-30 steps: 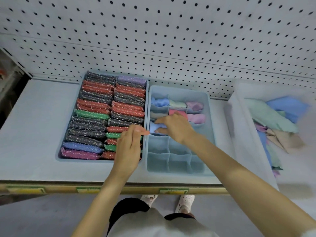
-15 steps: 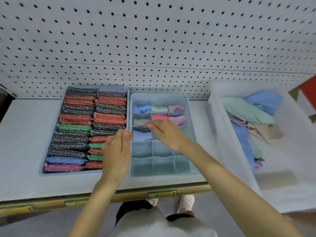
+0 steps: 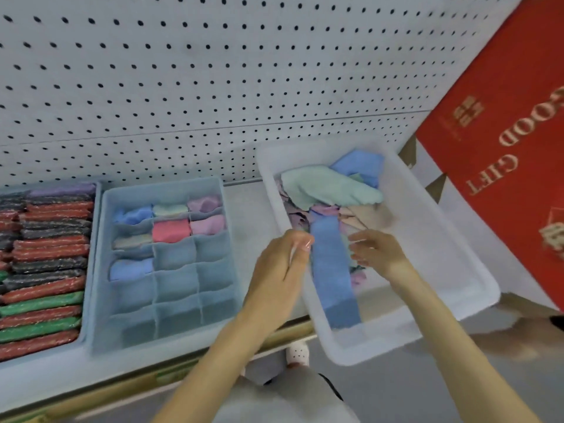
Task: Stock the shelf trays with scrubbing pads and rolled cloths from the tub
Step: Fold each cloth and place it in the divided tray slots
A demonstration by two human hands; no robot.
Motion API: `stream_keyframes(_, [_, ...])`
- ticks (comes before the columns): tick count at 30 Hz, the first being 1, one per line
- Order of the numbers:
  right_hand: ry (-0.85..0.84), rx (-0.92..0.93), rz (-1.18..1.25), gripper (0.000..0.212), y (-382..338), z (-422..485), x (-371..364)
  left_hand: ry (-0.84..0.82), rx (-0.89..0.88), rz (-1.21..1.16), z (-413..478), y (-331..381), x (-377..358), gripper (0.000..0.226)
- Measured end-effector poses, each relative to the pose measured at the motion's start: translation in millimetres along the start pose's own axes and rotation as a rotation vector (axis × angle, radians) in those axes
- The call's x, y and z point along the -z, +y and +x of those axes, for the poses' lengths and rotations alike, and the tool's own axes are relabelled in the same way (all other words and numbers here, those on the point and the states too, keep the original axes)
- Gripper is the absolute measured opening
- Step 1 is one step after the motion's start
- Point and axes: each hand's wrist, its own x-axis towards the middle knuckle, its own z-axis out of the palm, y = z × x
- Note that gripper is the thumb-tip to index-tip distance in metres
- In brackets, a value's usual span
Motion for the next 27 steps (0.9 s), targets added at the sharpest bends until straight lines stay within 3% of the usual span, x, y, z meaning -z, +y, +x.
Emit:
stream_keyframes(3, [-0.16,-0.135,-0.021,0.026,14,27,6,0.016,0.031,0.055,12,2,-24,0.039])
stream_keyframes(7, [-0.151,-0.089,0.008,0.019,6,75,-3,0.08,-0.03,0.28,13,-11,-46,0.05])
stream_keyframes(11, [-0.161,-0.146,0.076,0.018,12,106,-22,0.161,0.007,0.28,12,-17,-55,0.047])
stream_keyframes(13, [-0.195,-0.155,0.157,0.006,10,109,-25,0.187,0.037,0.276,12,-18,-56,0.049])
stream_keyframes(16, [-0.155,-0.198,0.264,0.025,10,113,-23,0.251,0.077,0.237,11,-5,-60,0.05])
stream_keyframes(20, [-0.077,0.05,0.161,0.034,3,96,-3,0.398,0.091,0.119,17,18,-67,0.039])
stream_keyframes(24, [-0.159,0.23,0.367,0.019,-30,50,34,0.512,0.078,-0.095,34,45,-75,0.022])
stream_keyframes(27, [-0.225,0.404,0.461,0.017,-58,14,58,0.482,0.052,-0.29,52,64,-78,0.024])
